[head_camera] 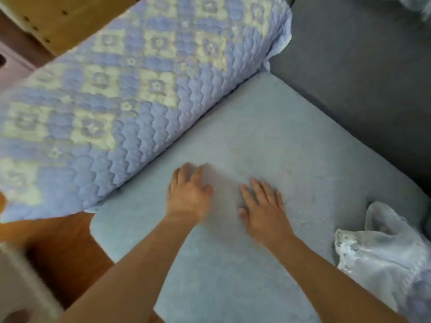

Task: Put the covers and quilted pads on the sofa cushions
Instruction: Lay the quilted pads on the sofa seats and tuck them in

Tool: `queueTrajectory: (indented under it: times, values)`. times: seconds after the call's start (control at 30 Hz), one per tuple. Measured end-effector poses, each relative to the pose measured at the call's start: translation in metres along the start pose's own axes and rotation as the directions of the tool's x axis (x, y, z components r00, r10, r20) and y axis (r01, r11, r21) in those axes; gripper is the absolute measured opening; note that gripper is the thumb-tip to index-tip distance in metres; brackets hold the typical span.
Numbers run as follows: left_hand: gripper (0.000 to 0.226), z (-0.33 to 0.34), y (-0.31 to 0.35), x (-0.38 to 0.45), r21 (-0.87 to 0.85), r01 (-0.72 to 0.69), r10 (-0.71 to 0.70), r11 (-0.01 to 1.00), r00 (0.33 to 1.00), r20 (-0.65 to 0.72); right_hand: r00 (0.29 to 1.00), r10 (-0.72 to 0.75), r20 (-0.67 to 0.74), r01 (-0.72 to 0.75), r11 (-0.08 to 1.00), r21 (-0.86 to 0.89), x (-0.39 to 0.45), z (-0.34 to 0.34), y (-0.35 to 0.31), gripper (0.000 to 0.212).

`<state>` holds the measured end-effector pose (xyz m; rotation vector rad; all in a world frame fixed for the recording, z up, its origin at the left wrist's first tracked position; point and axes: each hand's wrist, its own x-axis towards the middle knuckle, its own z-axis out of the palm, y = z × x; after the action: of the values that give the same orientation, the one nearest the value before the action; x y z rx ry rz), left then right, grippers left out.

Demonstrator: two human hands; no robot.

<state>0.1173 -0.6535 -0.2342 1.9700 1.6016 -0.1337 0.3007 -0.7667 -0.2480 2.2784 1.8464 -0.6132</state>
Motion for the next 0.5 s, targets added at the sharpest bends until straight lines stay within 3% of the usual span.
queueTrajectory:
  times: [0.13,0.2,0.27,0.33,0.4,0.5]
  values:
    - [0.069,0.014,-0.128,-0.131,0.072,0.247,-0.245,0.966,0.969,-0.026,0.973,0.217,0.076,-0.219,0.976,0.018,0.015,-0.012,-0.041,0.067]
    - [0.066,0.008,-0.183,-0.142,-0.140,0.446,-0.450,0.884,0.893,0.005,0.980,0.194,0.042,-0.195,0.980,0.032,0.019,-0.011,-0.074,0.069]
    - [0.056,0.001,-0.224,-0.124,-0.458,0.611,-0.609,0.646,0.774,0.173,0.999,0.036,0.034,-0.037,0.999,0.035,0.025,-0.002,-0.115,0.067]
    - [0.048,-0.003,-0.245,-0.098,-0.681,0.656,-0.636,0.326,0.685,0.356,0.988,-0.151,0.017,0.150,0.988,0.036,0.037,0.008,-0.158,0.068]
    - [0.039,0.003,-0.256,-0.074,-0.780,0.616,-0.552,0.108,0.690,0.468,0.959,-0.272,-0.079,0.275,0.961,0.021,0.058,0.016,-0.194,0.067]
    - [0.035,0.026,-0.272,-0.048,-0.830,0.556,-0.409,-0.048,0.747,0.524,0.910,-0.311,-0.272,0.313,0.949,-0.037,0.097,0.026,-0.224,0.058]
